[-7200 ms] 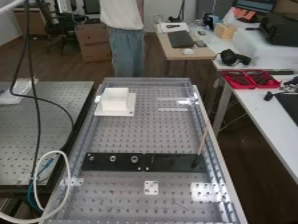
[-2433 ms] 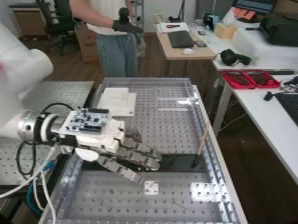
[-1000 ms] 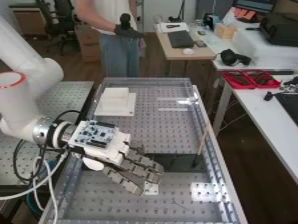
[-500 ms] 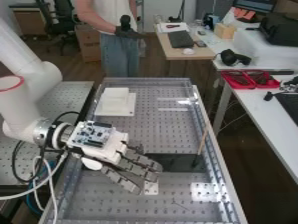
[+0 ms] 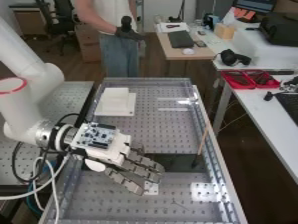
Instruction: Grab the bearing and place it in the white container
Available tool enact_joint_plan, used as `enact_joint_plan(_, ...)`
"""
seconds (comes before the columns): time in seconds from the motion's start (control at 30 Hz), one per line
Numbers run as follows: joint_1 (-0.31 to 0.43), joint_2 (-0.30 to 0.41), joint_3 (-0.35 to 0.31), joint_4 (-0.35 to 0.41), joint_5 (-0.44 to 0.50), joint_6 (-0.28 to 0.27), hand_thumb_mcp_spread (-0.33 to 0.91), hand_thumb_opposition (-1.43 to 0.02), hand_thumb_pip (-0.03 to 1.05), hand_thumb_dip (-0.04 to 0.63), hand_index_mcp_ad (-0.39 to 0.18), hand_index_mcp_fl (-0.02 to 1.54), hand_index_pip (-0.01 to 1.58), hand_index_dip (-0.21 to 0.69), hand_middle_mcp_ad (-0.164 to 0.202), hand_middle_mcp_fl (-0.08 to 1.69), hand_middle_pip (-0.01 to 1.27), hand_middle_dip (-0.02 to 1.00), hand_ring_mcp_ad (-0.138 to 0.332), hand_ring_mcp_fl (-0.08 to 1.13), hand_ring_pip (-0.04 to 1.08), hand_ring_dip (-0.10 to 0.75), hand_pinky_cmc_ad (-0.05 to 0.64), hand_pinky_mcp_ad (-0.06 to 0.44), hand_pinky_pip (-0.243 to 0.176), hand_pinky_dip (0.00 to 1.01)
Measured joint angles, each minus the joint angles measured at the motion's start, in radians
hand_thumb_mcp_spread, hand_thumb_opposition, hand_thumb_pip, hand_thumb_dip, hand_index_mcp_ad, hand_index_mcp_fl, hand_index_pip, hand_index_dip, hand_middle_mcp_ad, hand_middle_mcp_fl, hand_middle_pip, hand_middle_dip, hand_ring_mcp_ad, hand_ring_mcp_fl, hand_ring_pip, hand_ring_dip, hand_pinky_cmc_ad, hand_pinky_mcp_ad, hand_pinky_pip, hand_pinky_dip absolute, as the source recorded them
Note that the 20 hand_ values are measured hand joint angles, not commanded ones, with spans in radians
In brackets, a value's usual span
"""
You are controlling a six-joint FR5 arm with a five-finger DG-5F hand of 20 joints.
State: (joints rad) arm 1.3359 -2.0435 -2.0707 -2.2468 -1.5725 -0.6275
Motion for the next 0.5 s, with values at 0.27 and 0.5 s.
enact_joint_plan(0.27, -0.009, -0.007, 0.008, -0.008, -0.021, -0.002, 0.44, -0.9, 0.65, 0.396, -0.127, 0.17, 1.36, 0.183, 0.094, 0.08, 0.14, 0.25, 0.131, 0.0, 0.1, 0.103, 0.382, 0.279, -0.042, 0.18)
enact_joint_plan(0.5, -0.012, -0.008, 0.01, -0.013, -0.026, -0.003, 0.45, -0.91, 0.65, 0.396, -0.127, 0.17, 1.36, 0.183, 0.091, 0.07, 0.14, 0.25, 0.131, 0.0, 0.1, 0.103, 0.386, 0.279, -0.042, 0.18)
